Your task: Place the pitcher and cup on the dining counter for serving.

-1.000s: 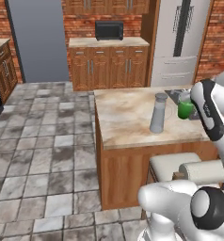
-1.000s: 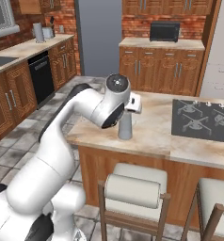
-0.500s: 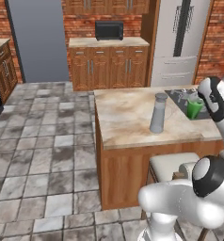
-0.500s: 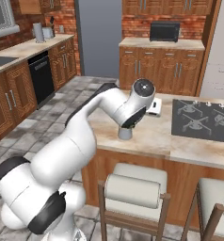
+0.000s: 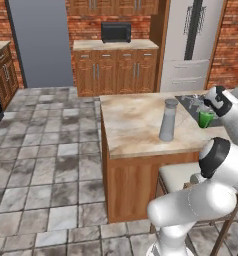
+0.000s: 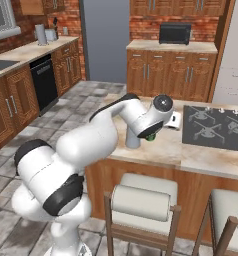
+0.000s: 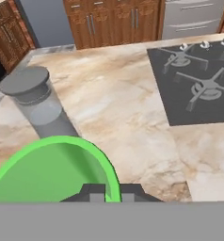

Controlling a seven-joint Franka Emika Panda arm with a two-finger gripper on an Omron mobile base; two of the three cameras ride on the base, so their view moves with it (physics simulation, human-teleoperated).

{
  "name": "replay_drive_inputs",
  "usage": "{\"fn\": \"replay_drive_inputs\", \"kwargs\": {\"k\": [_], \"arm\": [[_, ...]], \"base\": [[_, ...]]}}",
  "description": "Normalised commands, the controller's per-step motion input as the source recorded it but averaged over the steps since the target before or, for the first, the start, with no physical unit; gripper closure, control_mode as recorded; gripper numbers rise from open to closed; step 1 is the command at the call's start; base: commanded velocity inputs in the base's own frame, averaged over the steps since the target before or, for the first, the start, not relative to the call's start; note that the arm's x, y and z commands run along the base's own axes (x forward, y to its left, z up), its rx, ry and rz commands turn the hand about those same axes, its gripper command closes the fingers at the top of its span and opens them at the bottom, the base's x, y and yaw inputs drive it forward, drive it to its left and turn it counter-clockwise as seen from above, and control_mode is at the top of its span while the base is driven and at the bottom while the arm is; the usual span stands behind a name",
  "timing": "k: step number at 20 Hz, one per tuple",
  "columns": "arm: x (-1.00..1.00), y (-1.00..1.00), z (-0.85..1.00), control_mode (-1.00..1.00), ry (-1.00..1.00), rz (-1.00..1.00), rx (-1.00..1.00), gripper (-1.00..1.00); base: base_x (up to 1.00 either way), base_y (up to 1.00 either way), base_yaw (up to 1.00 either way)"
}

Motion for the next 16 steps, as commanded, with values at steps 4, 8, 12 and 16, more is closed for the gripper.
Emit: {"fn": "replay_drive_inputs", "kwargs": {"k": [4, 8, 12, 16], "arm": [[0.53, -0.24, -0.47, -1.00, 0.00, -0.03, 0.00, 1.00], [0.41, -0.21, -0.48, -1.00, 0.00, 0.00, 0.01, 1.00], [0.22, -0.14, -0.42, -1.00, 0.00, 0.00, 0.03, 1.00], [0.16, -0.01, -0.34, -1.00, 0.00, 0.00, 0.02, 1.00]], "base": [[0.00, 0.00, 0.00], [0.00, 0.00, 0.00], [0.00, 0.00, 0.00], [0.00, 0.00, 0.00]]}}
